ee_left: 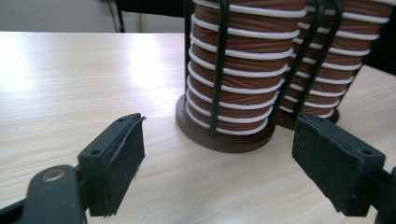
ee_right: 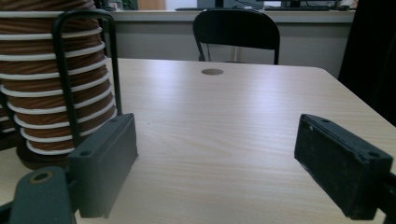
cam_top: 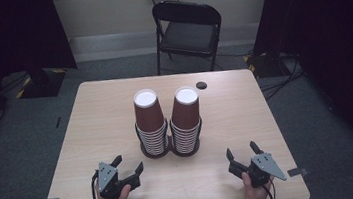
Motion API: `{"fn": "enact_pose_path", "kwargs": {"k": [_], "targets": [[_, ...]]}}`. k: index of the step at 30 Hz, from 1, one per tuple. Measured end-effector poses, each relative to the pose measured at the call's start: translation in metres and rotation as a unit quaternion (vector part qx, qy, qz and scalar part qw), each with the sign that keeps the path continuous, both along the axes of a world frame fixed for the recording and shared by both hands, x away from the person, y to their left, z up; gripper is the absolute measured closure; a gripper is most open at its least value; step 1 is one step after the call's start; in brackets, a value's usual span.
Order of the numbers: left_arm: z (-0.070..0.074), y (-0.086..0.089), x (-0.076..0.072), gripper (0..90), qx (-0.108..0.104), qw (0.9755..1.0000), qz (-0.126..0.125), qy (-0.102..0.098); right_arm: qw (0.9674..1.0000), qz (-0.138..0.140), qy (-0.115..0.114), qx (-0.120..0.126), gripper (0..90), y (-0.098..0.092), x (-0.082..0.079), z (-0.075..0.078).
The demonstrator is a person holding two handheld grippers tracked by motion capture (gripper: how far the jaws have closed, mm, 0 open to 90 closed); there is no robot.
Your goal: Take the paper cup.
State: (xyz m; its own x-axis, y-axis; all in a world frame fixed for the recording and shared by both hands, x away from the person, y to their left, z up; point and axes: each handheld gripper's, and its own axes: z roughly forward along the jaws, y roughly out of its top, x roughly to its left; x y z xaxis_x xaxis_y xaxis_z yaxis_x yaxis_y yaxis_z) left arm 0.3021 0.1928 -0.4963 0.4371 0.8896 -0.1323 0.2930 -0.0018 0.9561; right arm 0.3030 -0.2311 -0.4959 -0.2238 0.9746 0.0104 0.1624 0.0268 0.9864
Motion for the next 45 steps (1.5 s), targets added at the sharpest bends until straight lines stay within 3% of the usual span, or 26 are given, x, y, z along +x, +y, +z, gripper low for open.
{"fn": "enact_pose_path", "kwargs": {"k": [4, 8, 9, 12, 18, 21, 24, 30, 38, 39, 45], "targets": [[0.000, 0.000, 0.003, 17.1, -0.005, 0.9998, -0.015, 0.016, 1.0000, 0.000, -0.004, 0.003, 12.9, 0.000, -0.001, 0.000], [0.001, -0.001, 0.003, 17.6, -0.011, 0.9995, -0.021, 0.018, 0.9998, 0.014, 0.009, 0.007, 15.0, -0.001, 0.001, 0.000], [0.002, -0.003, 0.002, 17.6, -0.015, 0.9994, -0.024, 0.019, 0.9992, 0.033, 0.023, 0.004, 18.8, 0.000, 0.003, 0.001], [0.004, -0.006, 0.001, 17.6, -0.020, 0.9992, -0.030, 0.018, 0.9990, 0.033, 0.027, -0.007, 18.8, 0.003, 0.003, 0.001], [0.014, -0.019, -0.001, 17.7, -0.017, 0.9985, -0.052, 0.004, 0.9985, 0.042, 0.036, -0.008, 19.3, 0.004, 0.003, 0.001], [0.021, -0.022, -0.001, 19.8, -0.020, 0.9978, -0.063, -0.002, 0.9990, 0.033, 0.026, -0.014, 17.8, 0.006, 0.001, 0.001], [0.026, -0.023, 0.000, 25.2, -0.037, 0.9962, -0.078, -0.004, 0.9991, 0.027, 0.029, -0.014, 16.2, 0.006, 0.001, 0.001], [0.036, -0.032, 0.001, 24.1, -0.026, 0.9952, -0.093, -0.012, 0.9987, 0.033, 0.033, -0.018, 14.8, 0.007, 0.002, 0.001], [0.055, -0.049, 0.004, 24.0, 0.006, 0.9941, -0.104, -0.030, 0.9985, 0.044, 0.029, -0.015, 18.0, 0.006, 0.001, 0.001], [0.058, -0.052, 0.006, 24.1, 0.001, 0.9925, -0.119, -0.028, 0.9986, 0.044, 0.029, -0.013, 18.3, 0.006, 0.001, 0.001], [0.064, -0.062, 0.010, 24.1, 0.004, 0.9906, -0.133, -0.030, 0.9984, 0.048, 0.028, 0.000, 18.3, 0.006, 0.000, 0.001]]}}
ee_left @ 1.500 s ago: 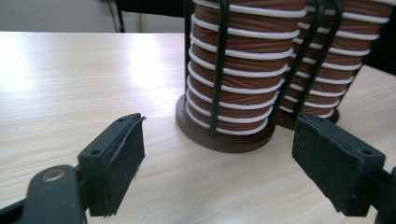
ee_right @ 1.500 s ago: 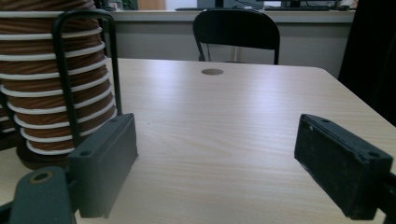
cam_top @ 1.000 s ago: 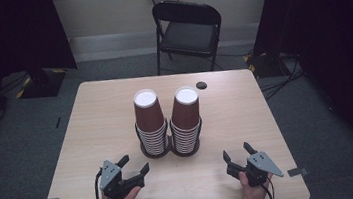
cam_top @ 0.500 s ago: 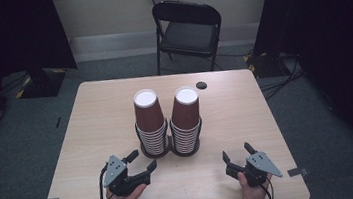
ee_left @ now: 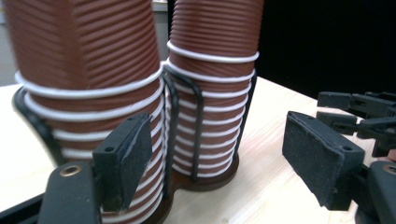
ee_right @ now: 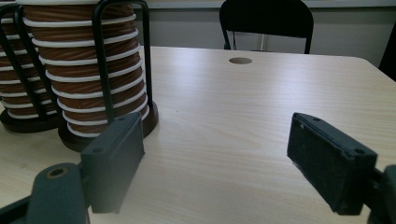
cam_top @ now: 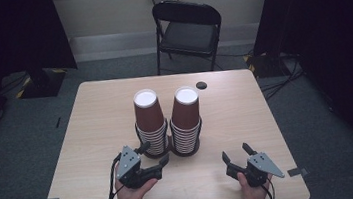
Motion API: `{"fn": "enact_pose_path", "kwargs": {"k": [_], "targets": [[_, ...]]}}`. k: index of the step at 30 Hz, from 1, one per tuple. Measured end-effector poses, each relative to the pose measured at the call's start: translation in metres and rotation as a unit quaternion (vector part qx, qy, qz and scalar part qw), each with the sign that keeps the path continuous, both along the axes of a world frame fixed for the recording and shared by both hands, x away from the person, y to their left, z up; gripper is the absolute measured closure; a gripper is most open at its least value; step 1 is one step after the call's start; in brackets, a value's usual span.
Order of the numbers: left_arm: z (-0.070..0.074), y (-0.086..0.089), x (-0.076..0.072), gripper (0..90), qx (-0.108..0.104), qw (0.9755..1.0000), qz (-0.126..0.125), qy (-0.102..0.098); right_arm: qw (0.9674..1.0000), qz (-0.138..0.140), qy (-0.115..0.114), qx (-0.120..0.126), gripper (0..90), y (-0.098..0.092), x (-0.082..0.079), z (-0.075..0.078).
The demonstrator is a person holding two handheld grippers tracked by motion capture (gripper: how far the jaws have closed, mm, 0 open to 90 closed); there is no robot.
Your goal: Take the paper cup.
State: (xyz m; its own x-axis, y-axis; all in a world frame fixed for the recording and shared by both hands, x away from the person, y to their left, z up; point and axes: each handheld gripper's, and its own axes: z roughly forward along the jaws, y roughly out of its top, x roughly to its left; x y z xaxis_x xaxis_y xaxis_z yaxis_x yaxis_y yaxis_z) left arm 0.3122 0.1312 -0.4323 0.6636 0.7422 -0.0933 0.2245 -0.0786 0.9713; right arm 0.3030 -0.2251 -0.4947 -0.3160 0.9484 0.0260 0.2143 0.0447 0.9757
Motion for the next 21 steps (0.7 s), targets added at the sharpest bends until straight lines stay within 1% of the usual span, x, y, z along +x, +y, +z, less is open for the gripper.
{"fn": "enact_pose_path", "kwargs": {"k": [2, 5, 6, 7, 8, 10, 12, 14, 16, 17, 19, 21], "targets": [[0.005, -0.005, 0.002, 24.1, 0.008, 0.9999, -0.002, -0.010, 1.0000, -0.002, -0.002, -0.002, 18.3, 0.001, 0.000, 0.000], [0.009, -0.008, 0.003, 24.1, 0.009, 0.9998, -0.002, -0.015, 0.9999, -0.009, -0.004, -0.003, 18.3, 0.002, -0.001, 0.000], [0.013, -0.011, 0.004, 24.0, 0.015, 0.9996, -0.003, -0.022, 0.9999, -0.013, -0.006, 0.000, 18.2, 0.002, -0.002, 0.000], [0.013, -0.011, 0.004, 23.5, 0.015, 0.9996, -0.003, -0.022, 0.9999, -0.013, -0.006, 0.000, 18.2, 0.002, -0.002, 0.000], [0.017, -0.013, 0.006, 23.0, 0.019, 0.9995, -0.004, -0.026, 0.9999, -0.012, -0.008, 0.003, 17.6, 0.001, -0.002, 0.000], [0.019, -0.014, 0.007, 22.1, 0.018, 0.9995, -0.006, -0.027, 0.9998, -0.015, -0.009, 0.001, 17.1, 0.001, -0.003, 0.000], [0.022, -0.018, 0.009, 21.7, 0.017, 0.9995, -0.012, -0.022, 0.9998, -0.014, -0.011, -0.005, 16.5, 0.002, -0.004, 0.000], [0.024, -0.019, 0.010, 21.6, 0.019, 0.9995, -0.012, -0.020, 0.9998, -0.015, -0.011, -0.007, 16.2, 0.003, -0.004, 0.000], [0.027, -0.022, 0.014, 21.6, 0.011, 0.9996, -0.018, -0.019, 0.9998, -0.013, -0.011, -0.005, 15.3, 0.002, -0.004, 0.000], [0.027, -0.022, 0.014, 21.7, 0.011, 0.9996, -0.018, -0.019, 0.9998, -0.013, -0.011, -0.005, 15.3, 0.002, -0.004, 0.000], [0.029, -0.024, 0.016, 21.5, 0.011, 0.9996, -0.016, -0.022, 0.9999, -0.011, -0.011, -0.005, 15.2, 0.002, -0.004, 0.000], [0.033, -0.028, 0.017, 21.3, 0.014, 0.9993, -0.018, -0.031, 0.9998, -0.010, -0.012, -0.008, 15.1, 0.003, -0.004, 0.000]]}}
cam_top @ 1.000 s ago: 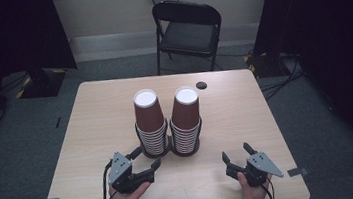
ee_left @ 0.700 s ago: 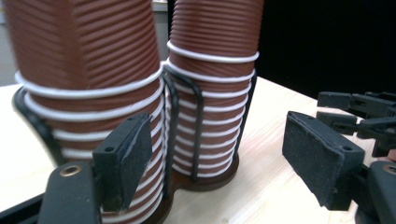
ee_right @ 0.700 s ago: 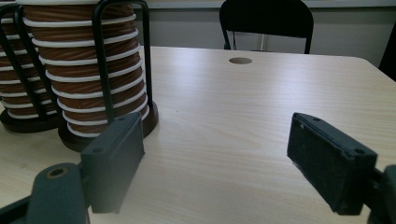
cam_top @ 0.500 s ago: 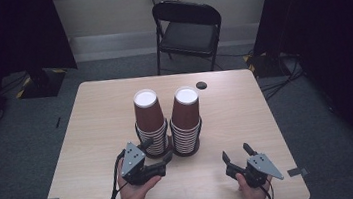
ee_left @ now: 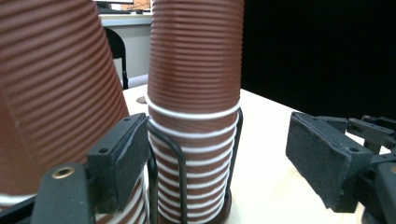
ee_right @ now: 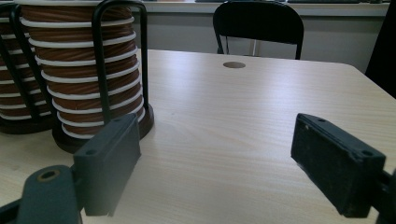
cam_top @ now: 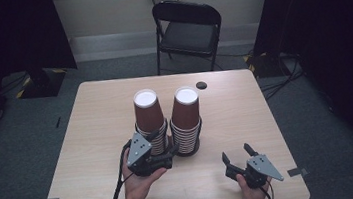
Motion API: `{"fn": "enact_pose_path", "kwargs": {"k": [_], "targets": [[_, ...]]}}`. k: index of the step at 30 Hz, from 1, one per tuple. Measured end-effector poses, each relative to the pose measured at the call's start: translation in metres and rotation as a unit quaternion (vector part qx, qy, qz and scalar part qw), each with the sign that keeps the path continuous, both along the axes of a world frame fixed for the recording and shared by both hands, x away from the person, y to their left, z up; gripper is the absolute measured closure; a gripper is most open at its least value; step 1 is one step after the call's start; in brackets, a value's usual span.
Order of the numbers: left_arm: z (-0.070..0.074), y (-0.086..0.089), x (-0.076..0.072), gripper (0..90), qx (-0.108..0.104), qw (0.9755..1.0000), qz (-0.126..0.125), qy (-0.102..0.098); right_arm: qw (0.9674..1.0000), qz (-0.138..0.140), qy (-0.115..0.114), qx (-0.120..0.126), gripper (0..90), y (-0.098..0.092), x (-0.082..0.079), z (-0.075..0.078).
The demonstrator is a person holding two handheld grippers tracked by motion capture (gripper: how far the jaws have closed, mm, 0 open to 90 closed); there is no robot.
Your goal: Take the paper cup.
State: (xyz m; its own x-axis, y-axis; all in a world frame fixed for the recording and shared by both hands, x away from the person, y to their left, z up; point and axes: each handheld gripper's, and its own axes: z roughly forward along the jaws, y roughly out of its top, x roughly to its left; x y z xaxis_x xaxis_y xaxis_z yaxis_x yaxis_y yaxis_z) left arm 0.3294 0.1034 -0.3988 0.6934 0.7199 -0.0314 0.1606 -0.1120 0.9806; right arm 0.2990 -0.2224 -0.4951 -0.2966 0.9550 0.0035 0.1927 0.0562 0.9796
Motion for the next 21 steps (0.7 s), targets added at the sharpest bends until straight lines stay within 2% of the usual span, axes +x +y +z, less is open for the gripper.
{"fn": "enact_pose_path", "kwargs": {"k": [9, 14, 21], "targets": [[0.015, -0.011, 0.008, 21.1, -0.006, 1.0000, 0.000, -0.007, 1.0000, -0.001, -0.001, 0.003, 14.5, -0.001, 0.000, 0.000], [0.023, -0.016, 0.013, 17.9, -0.003, 1.0000, 0.001, -0.007, 1.0000, -0.001, 0.000, 0.004, 14.6, -0.001, 0.000, 0.000], [0.035, -0.026, 0.019, 15.8, 0.004, 0.9998, 0.006, -0.017, 1.0000, -0.002, 0.000, 0.003, 14.7, -0.001, 0.000, 0.000]]}}
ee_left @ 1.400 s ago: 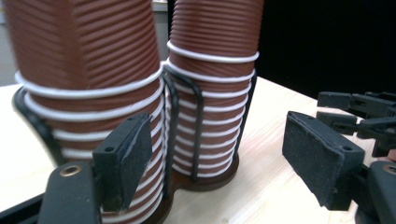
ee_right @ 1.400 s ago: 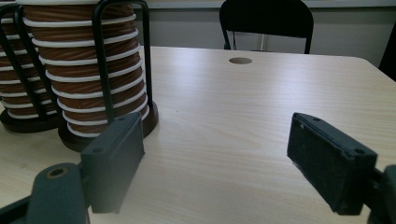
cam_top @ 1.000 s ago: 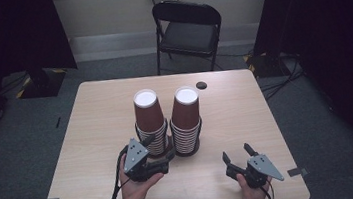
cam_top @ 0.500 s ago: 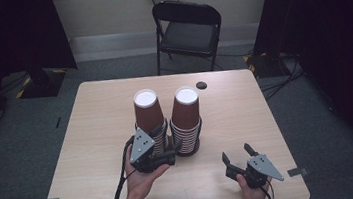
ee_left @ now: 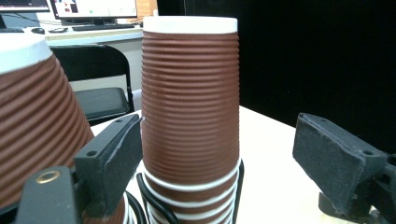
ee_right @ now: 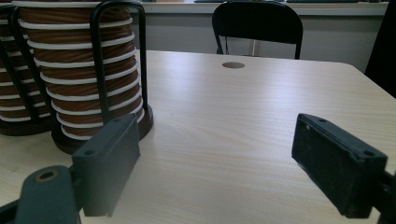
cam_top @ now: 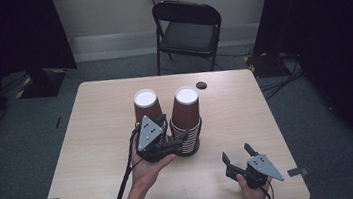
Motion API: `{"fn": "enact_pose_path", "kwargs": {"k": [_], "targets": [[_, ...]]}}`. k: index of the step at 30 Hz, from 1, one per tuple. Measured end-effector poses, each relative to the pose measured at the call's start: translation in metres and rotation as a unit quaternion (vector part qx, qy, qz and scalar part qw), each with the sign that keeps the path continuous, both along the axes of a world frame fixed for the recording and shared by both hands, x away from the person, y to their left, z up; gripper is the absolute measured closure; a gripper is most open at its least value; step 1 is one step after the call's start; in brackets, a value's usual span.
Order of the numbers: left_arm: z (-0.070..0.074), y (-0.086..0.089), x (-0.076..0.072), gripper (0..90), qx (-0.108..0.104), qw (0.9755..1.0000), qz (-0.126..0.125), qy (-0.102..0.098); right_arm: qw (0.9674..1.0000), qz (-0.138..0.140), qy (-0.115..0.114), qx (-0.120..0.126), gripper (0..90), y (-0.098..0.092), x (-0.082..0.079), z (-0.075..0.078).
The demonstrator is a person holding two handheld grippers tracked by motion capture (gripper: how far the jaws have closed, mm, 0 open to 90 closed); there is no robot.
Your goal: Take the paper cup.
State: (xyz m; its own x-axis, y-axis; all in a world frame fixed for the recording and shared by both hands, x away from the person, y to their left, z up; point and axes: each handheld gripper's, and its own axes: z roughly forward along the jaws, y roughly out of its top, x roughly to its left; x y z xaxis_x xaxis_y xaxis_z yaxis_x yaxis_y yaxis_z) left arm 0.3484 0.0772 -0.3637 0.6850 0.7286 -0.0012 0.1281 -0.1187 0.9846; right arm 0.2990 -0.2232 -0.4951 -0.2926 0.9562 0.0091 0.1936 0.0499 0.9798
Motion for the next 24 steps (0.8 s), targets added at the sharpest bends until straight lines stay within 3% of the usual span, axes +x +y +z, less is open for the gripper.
{"fn": "enact_pose_path", "kwargs": {"k": [9, 13, 24], "targets": [[0.009, -0.008, 0.009, 15.6, 0.003, 1.0000, 0.008, -0.003, 1.0000, 0.002, 0.003, 0.004, 14.6, -0.001, 0.001, 0.000], [0.012, -0.012, 0.013, 16.2, 0.001, 0.9997, 0.026, -0.001, 1.0000, 0.002, 0.005, 0.003, 14.7, -0.001, 0.001, 0.000], [0.019, -0.019, 0.025, 16.1, 0.003, 0.9996, 0.029, 0.005, 1.0000, 0.000, 0.005, -0.002, 15.3, 0.001, 0.001, 0.000]]}}
